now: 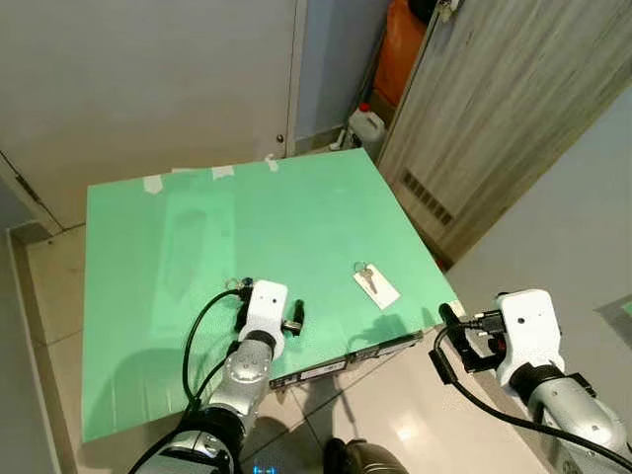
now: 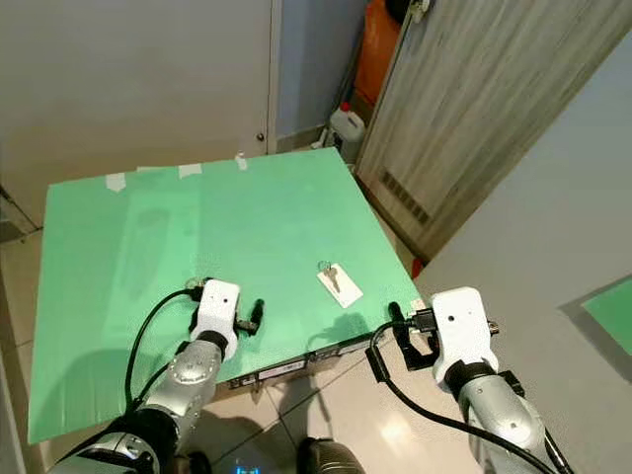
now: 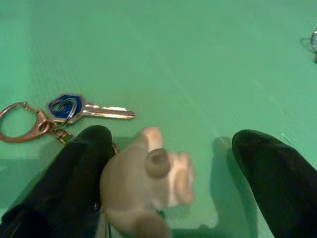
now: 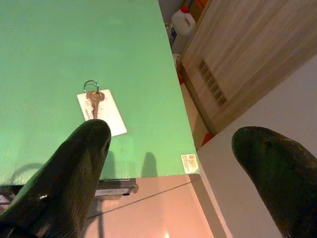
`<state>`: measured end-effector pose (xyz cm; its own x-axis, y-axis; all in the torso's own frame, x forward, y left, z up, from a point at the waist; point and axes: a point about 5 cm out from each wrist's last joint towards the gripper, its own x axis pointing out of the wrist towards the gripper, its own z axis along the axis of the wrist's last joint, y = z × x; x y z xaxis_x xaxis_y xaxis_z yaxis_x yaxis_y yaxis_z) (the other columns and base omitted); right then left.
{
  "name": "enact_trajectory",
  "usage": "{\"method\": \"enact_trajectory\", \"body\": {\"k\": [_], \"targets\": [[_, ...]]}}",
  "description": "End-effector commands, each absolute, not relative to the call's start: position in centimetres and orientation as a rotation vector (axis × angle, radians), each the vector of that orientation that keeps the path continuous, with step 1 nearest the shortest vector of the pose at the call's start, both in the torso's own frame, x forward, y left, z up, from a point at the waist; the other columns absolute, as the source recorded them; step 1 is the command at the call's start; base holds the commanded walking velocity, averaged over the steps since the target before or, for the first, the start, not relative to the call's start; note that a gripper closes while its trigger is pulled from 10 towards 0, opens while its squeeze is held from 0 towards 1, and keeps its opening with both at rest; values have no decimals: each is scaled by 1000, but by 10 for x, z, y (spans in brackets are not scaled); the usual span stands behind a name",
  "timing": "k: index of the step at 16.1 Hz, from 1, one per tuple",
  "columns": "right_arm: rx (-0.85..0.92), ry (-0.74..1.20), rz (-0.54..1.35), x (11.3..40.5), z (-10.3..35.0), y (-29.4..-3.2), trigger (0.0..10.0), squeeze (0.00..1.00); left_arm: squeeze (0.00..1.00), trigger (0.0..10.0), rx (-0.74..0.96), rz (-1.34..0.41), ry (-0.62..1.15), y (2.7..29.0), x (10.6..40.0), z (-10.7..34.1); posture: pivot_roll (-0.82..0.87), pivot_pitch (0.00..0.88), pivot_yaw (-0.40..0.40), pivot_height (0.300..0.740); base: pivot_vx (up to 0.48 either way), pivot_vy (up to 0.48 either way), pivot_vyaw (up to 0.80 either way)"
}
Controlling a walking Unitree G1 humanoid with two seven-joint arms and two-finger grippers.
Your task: Hang keys on a hook
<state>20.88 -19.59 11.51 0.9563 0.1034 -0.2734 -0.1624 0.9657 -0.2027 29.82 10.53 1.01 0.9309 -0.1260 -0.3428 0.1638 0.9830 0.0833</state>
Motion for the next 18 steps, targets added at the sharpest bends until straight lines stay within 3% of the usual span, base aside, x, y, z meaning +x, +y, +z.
{"method": "enact_trajectory", "body": {"k": [1,5,6,7,10,13,18], "targets": [[-234,266,124,208,118,-201,10000,0,0,10000,51,-102,435,106,290,-2,-349,205,-129,740,0,0,0],[-236,277,119,210,117,-204,10000,0,0,10000,39,-71,488,115,288,-9,-344,195,-138,740,0,0,0],[-238,278,119,210,117,-205,10000,0,0,1412,36,-78,482,115,289,-7,-344,195,-138,740,0,0,0],[-239,278,119,211,117,-205,10000,0,0,0,31,-85,474,115,290,-6,-341,192,-139,740,0,0,0],[-237,282,128,212,115,-203,10000,0,0,0,19,-111,501,114,290,-8,-325,172,-146,740,0,0,0],[-233,279,138,216,115,-201,10000,0,0,0,-38,-95,649,115,278,-24,-322,164,-152,740,0,0,0],[-236,284,142,216,115,-200,10000,0,0,0,-17,-124,657,112,276,-25,-330,170,-157,740,0,0,0]]}}
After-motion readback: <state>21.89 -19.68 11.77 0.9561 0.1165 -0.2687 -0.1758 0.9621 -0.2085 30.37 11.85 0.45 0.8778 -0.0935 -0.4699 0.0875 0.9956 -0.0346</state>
